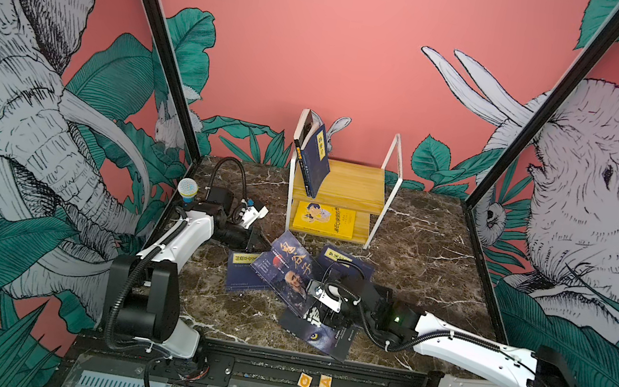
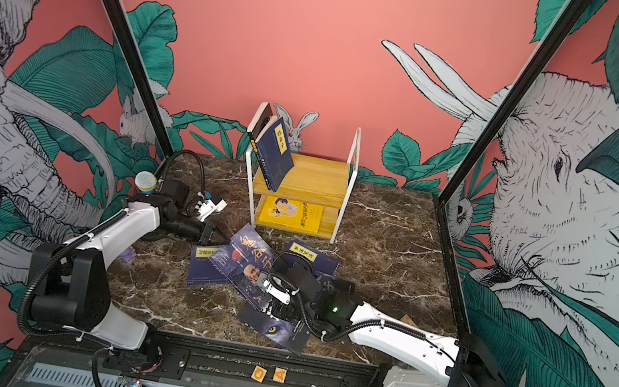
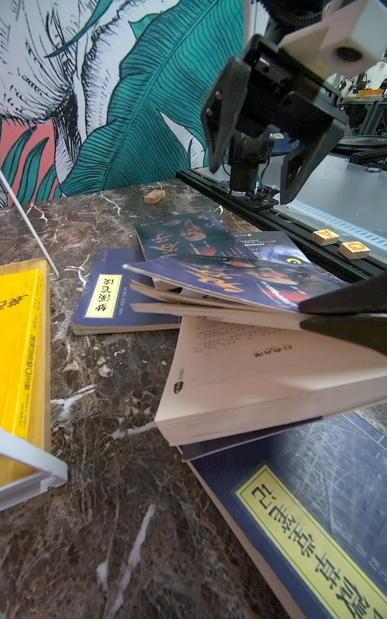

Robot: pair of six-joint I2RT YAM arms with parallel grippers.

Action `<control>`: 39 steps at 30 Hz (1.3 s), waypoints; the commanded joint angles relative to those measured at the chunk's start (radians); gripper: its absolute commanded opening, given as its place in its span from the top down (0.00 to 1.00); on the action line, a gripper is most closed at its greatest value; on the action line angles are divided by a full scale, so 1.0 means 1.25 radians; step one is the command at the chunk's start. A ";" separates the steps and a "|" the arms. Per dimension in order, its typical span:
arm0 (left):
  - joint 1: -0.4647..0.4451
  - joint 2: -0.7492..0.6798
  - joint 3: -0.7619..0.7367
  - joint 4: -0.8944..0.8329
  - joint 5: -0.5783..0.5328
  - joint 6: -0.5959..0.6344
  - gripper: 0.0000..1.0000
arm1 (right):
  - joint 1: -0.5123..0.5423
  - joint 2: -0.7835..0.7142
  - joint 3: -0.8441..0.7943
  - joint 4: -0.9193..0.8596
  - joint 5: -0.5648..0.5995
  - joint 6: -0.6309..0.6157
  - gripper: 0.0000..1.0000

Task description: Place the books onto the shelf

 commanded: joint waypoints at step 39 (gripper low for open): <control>0.005 0.009 0.001 0.006 0.013 -0.022 1.00 | 0.197 0.617 0.357 0.172 0.467 0.152 0.57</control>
